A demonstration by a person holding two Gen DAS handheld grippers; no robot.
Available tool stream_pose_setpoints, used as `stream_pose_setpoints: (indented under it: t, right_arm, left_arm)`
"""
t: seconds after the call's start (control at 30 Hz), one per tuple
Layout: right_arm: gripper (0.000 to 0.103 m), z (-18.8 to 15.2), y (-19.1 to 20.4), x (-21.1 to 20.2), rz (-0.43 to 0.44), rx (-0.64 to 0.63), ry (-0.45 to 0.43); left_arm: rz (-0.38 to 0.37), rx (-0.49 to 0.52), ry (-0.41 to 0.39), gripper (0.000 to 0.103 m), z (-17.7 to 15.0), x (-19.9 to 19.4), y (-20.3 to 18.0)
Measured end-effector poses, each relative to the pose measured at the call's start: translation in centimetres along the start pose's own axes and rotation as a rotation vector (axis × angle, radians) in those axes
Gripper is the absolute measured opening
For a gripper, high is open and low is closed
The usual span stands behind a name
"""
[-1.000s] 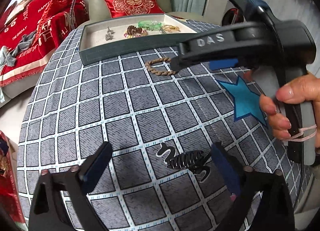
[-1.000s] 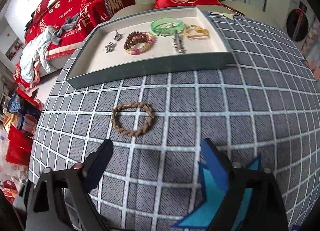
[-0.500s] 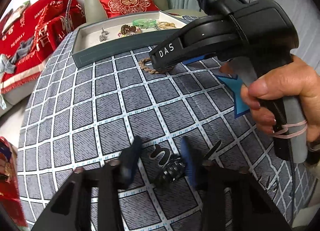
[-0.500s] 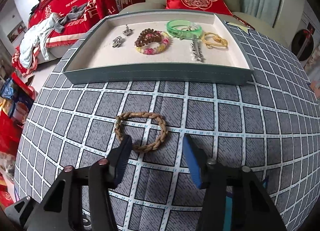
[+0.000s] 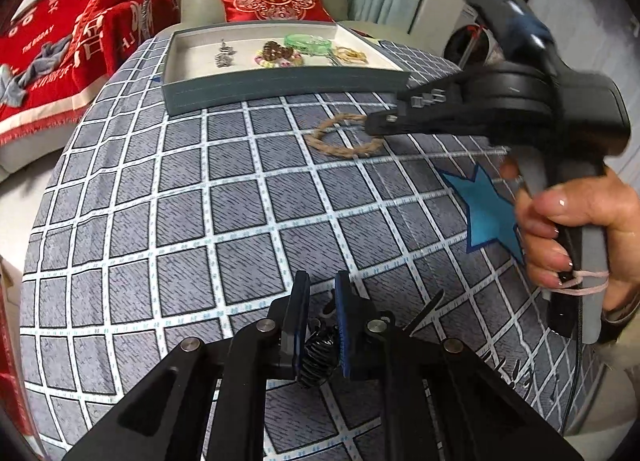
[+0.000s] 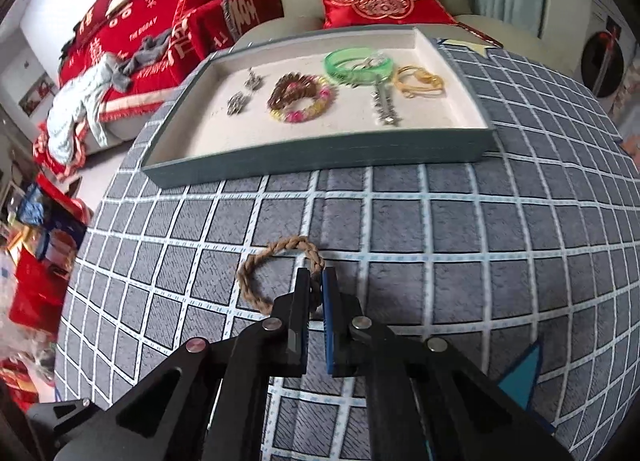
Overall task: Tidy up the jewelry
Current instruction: 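Grasp the braided brown bracelet with the right tool while the left tool grasps the black claw clip, then lift the braided bracelet and claw clip and carry them over the white tray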
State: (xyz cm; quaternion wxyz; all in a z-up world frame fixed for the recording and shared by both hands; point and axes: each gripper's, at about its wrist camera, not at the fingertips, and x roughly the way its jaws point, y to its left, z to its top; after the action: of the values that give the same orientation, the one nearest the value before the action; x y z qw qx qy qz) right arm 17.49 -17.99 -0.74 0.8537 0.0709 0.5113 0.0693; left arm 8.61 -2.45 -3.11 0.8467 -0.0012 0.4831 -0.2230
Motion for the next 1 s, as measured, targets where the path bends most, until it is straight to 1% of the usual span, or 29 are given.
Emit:
stream_pose_setpoints:
  t: [0.23, 0.57, 0.87, 1.0]
  right_arm:
    - [0.006, 0.3, -1.5, -1.7, 0.036, 0.053, -0.026]
    - [0.006, 0.8, -2.1, -3.6, 0.056, 0.064, -0.056]
    - [0.006, 3.0, -2.6, -5.2, 0.089, 0.083, -0.1]
    - [0.006, 4.5, -2.8, -5.7, 0.09, 0.077, -0.118]
  left_arm:
    - [0.001, -0.028, -0.032, 0.028, 1.7, -0.8, 1.3]
    - [0.015, -0.044, -0.083, 0.028, 4.2, -2.1, 2.8]
    - [0.054, -0.017, -0.133, 0.028, 7.9, -2.2, 3.8]
    - [0.069, -0.006, -0.145, 0.028, 9.6, -1.8, 4.2]
